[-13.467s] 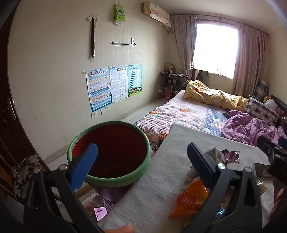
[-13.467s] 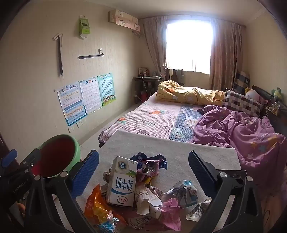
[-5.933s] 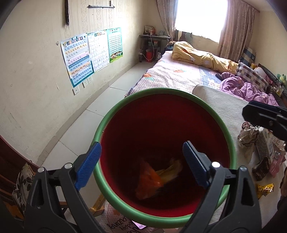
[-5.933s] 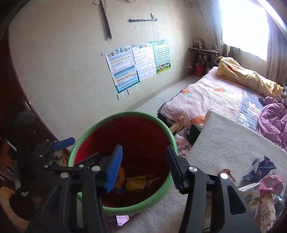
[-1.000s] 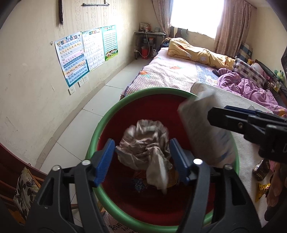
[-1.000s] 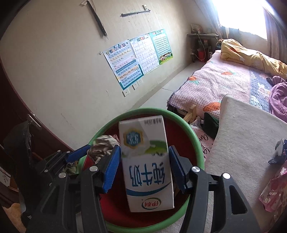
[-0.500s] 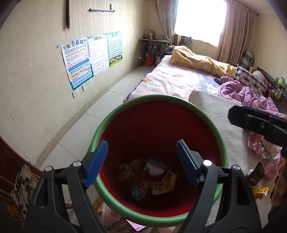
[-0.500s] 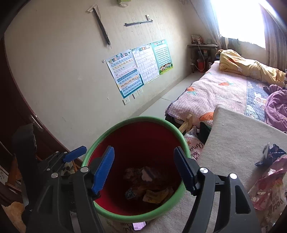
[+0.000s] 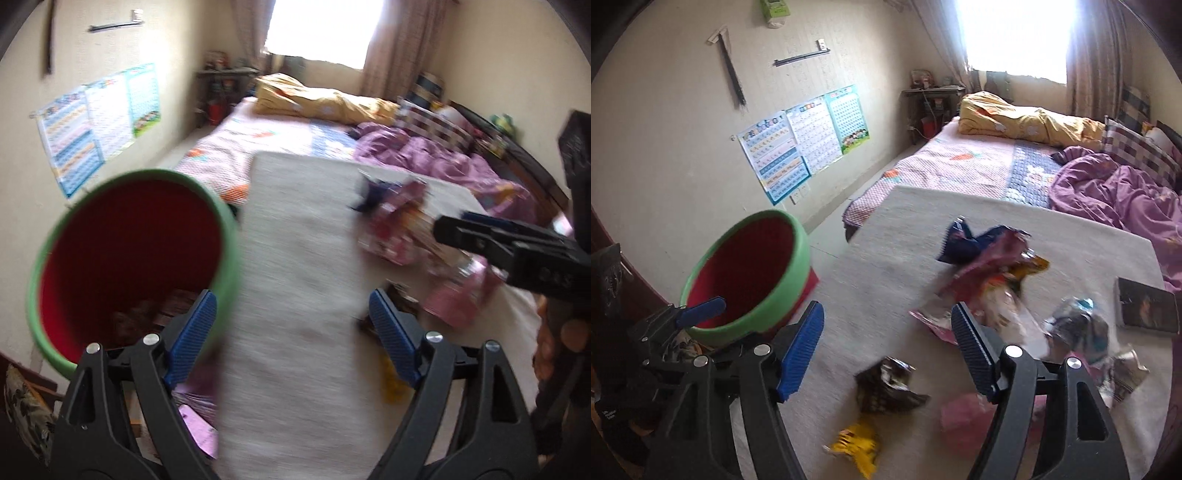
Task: Collect trash
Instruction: 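Grasp the yellow candy wrapper with the left gripper while the right grasps the dark wrapper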
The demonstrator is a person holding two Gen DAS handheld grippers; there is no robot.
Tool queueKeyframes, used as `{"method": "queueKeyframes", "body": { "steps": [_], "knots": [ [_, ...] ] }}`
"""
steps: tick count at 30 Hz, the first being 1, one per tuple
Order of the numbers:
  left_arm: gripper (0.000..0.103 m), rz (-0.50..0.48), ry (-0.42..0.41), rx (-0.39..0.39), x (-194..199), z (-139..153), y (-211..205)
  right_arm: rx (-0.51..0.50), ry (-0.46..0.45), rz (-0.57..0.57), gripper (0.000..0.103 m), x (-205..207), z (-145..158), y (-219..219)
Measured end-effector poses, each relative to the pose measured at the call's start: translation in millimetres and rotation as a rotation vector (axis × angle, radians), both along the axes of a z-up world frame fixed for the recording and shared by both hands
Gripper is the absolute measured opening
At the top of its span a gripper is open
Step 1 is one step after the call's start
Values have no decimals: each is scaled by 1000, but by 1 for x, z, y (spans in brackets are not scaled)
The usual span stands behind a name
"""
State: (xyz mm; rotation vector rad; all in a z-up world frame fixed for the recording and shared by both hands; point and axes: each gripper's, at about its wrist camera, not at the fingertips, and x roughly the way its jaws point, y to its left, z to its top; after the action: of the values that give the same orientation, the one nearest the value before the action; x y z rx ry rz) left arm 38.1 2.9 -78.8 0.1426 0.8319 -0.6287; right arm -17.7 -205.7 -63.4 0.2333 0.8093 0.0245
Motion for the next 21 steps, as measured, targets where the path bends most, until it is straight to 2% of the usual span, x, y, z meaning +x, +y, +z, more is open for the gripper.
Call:
{"method": "queueKeyframes", "body": {
  "steps": [4,7,8,9,13,21],
  "knots": [
    [86,-114,14,32,-35,-15,-38,5,19,-44,69,-27,-10,-36],
    [85,-133,50,72,-47,-33,-58,13,27,-42,69,-40,-14,-52],
    [77,-122,75,95,-47,-42,-64,13,26,-31,69,-43,-14,-54],
    [63,-113,104,107,-49,-50,-67,15,25,-19,69,-46,-15,-55],
    [36,-46,199,107,-53,-73,-61,17,34,54,69,-49,-18,-49],
    [34,80,158,52,-59,-56,-40,7,77,252,69,-18,-29,-4]
  ]
}}
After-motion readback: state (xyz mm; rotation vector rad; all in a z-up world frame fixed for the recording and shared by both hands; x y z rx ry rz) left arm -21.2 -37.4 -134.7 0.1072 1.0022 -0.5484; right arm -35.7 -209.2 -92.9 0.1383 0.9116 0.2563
